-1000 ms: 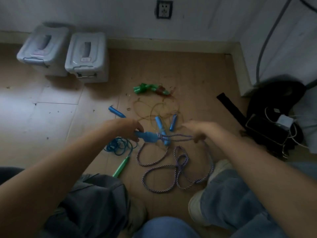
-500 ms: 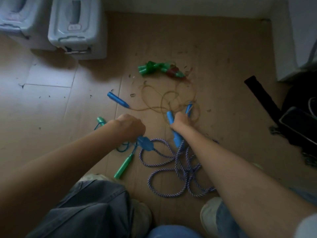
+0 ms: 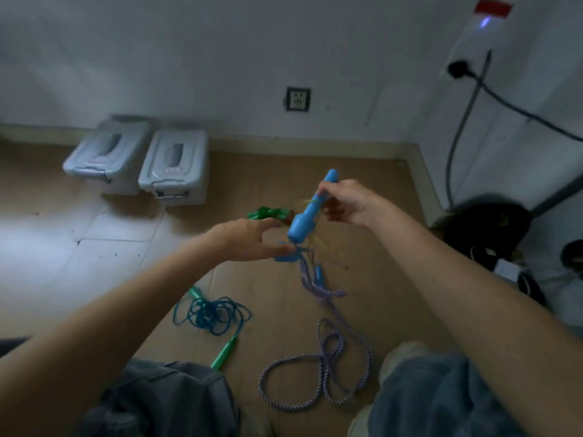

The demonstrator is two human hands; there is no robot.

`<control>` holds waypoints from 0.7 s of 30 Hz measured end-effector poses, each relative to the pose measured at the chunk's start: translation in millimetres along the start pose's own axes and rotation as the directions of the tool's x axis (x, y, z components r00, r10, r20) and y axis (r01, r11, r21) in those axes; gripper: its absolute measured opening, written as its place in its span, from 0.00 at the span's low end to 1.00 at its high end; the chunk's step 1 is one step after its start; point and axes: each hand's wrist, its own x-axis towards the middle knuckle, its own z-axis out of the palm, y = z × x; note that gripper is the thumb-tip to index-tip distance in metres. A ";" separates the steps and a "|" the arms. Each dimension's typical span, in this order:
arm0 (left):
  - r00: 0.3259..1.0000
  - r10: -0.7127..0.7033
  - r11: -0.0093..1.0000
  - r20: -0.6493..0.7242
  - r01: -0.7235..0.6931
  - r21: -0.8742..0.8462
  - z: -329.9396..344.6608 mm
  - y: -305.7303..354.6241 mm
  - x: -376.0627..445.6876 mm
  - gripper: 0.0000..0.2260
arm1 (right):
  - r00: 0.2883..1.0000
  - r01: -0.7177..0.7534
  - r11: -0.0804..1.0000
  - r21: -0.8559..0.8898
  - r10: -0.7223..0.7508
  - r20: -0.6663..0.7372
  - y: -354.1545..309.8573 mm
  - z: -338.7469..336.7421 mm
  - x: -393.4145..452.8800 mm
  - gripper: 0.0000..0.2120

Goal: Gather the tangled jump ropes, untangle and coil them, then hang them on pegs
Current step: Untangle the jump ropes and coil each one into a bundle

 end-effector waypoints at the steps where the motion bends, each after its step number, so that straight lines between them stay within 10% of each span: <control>1: 1.000 0.007 0.996 -0.018 -0.009 -0.088 1.2 6.5 -3.4 0.25 | 0.998 -0.045 0.998 0.041 0.044 0.039 -4.8 0.7 -11.9 0.07; 6: 0.952 -0.082 0.901 -0.296 -0.056 -0.429 11.5 25.1 -9.9 0.24 | 0.986 -0.131 0.964 0.233 0.103 0.129 4.5 4.4 -35.7 0.07; 9: 0.925 -0.019 0.958 -0.379 -0.091 -0.271 8.2 20.4 -11.3 0.19 | 0.981 -0.121 0.973 0.197 0.087 0.172 8.5 1.8 -36.1 0.04; 13: 0.981 0.050 0.989 -0.185 -0.074 -0.126 -11.0 7.1 -5.4 0.13 | 0.968 -0.188 0.968 0.166 0.155 0.197 10.2 -2.0 -26.4 0.06; 18: 0.978 -0.117 0.990 0.174 0.100 0.104 -49.6 -21.2 -13.6 0.08 | 0.983 0.036 0.948 0.316 0.024 -0.184 -3.2 -22.7 3.7 0.06; 21: 0.967 -0.105 0.994 0.232 0.093 0.061 -55.7 -28.6 -19.1 0.09 | 0.991 -0.037 0.999 0.023 0.040 -0.126 -8.2 -26.4 4.1 0.16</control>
